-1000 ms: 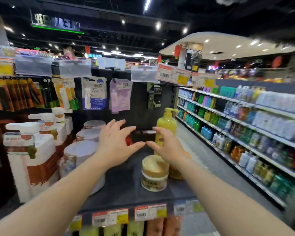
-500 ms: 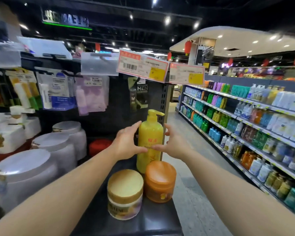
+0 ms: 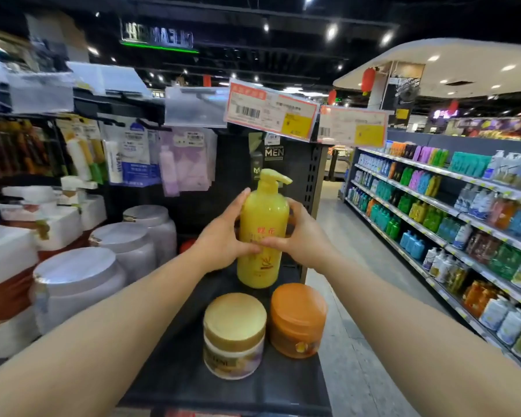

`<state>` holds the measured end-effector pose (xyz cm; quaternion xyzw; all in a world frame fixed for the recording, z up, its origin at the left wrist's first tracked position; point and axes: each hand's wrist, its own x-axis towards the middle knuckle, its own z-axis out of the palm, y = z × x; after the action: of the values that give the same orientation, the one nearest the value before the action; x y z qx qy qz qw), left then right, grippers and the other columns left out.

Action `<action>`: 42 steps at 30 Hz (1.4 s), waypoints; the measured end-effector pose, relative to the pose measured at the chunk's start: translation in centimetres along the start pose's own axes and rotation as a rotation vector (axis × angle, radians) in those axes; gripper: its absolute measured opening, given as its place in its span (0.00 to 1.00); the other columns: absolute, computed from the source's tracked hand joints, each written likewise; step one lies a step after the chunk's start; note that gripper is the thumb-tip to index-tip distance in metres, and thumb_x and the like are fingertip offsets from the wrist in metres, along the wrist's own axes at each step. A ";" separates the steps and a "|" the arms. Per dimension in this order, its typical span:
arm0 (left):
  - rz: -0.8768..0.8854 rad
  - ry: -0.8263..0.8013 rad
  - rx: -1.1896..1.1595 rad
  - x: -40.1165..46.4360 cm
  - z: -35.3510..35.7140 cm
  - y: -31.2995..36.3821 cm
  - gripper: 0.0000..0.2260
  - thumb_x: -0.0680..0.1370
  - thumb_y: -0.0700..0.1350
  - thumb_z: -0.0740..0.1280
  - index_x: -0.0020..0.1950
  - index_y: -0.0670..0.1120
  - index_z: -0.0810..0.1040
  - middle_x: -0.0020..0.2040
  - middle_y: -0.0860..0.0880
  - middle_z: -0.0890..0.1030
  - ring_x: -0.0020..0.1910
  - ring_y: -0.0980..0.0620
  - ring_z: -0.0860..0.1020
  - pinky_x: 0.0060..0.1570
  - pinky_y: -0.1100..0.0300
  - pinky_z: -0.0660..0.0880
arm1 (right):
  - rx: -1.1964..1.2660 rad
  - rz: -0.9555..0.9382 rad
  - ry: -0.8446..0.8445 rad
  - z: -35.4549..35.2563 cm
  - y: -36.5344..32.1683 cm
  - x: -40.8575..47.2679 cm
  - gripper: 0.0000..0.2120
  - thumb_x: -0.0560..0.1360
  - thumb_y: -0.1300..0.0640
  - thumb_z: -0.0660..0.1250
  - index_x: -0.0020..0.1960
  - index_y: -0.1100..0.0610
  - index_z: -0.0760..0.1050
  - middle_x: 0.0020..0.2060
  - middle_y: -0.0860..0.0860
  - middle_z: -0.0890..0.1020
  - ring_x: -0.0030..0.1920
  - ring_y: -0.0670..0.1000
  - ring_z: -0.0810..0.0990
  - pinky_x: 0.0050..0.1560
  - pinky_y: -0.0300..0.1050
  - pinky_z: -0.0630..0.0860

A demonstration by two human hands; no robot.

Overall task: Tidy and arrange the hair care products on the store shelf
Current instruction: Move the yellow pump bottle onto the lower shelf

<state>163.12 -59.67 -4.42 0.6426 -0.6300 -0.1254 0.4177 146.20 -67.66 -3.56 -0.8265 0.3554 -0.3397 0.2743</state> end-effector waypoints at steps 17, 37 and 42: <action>0.182 0.103 -0.072 -19.8 -14.1 -1.3 0.52 0.66 0.42 0.79 0.78 0.57 0.45 0.64 0.58 0.68 0.61 0.56 0.72 0.52 0.68 0.76 | 0.123 -0.105 0.107 9.9 -17.1 -14.5 0.43 0.63 0.54 0.80 0.72 0.46 0.62 0.57 0.43 0.76 0.59 0.44 0.76 0.53 0.42 0.80; -0.183 -0.105 -0.208 -39.9 -9.6 -15.1 0.44 0.64 0.46 0.81 0.71 0.63 0.58 0.61 0.59 0.74 0.57 0.60 0.75 0.54 0.61 0.75 | 0.168 0.168 -0.204 25.5 -14.4 -31.0 0.42 0.62 0.53 0.81 0.69 0.40 0.64 0.57 0.35 0.76 0.56 0.38 0.77 0.56 0.37 0.77; -0.257 -0.097 -0.233 -42.6 -5.1 -19.5 0.44 0.64 0.50 0.81 0.70 0.66 0.58 0.62 0.64 0.71 0.61 0.59 0.74 0.57 0.52 0.77 | 0.117 0.173 -0.266 29.1 -9.6 -32.7 0.43 0.61 0.50 0.81 0.70 0.42 0.64 0.60 0.36 0.75 0.61 0.40 0.75 0.59 0.38 0.74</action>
<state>172.98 -21.58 -30.36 0.6583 -0.5434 -0.2808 0.4388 155.14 -30.50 -26.89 -0.8129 0.3656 -0.2226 0.3948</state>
